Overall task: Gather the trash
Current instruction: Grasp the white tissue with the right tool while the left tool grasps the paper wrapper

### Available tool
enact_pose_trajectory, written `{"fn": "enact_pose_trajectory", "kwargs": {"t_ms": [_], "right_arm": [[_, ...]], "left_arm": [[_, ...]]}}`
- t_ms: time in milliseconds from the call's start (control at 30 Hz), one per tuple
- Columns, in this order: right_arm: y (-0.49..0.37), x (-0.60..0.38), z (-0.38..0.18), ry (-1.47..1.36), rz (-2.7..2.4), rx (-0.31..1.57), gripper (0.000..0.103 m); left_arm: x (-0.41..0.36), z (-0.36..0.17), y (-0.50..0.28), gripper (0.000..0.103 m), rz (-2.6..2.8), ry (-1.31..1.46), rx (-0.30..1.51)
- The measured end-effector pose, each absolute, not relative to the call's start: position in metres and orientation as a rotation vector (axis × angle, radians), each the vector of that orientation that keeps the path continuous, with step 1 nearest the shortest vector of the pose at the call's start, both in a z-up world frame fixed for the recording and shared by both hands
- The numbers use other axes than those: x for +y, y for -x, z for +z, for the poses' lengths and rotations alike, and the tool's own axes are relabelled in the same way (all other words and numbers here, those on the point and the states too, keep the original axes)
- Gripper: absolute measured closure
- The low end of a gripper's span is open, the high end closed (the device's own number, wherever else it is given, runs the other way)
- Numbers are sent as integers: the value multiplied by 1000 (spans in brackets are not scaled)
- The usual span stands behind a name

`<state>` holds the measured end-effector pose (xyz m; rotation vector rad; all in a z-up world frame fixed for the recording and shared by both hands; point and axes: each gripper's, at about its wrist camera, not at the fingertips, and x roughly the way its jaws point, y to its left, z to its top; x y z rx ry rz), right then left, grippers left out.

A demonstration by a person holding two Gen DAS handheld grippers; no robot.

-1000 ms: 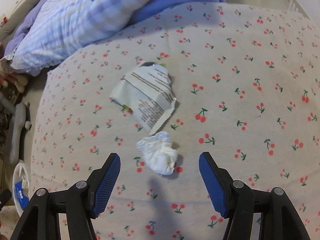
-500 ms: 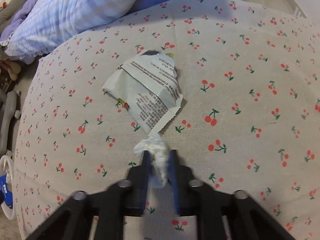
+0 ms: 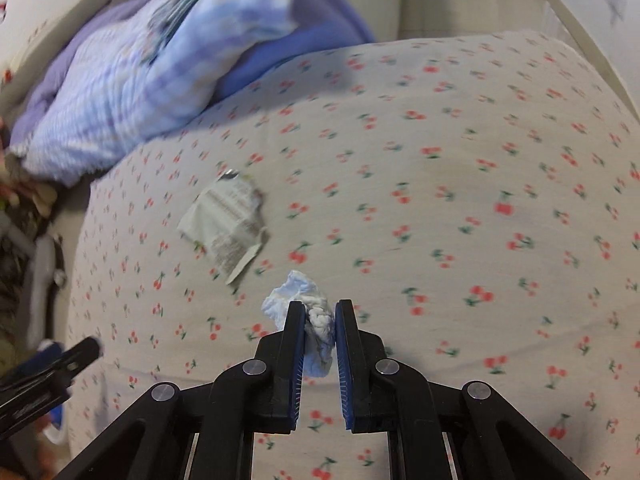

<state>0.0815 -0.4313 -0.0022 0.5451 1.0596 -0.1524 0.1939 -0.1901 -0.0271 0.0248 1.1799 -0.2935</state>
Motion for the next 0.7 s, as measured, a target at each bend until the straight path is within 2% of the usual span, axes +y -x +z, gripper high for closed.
{"fn": "enact_pose_trajectory", "kwargs": {"t_ms": [167,533,700], "right_arm": [[-75,-456,-3,-591,-180,1059,90],[-67,-493,-13,-676,-211,1056,90],[-66,-496,-12,-684,-207,1054,90]], "left_arm": [[-240,-40,-217,20,-341,15,1187],[-320,-65,-246,22,-317,-11,1188],[-326,-66,-244,42,-268,-77,1158]]}}
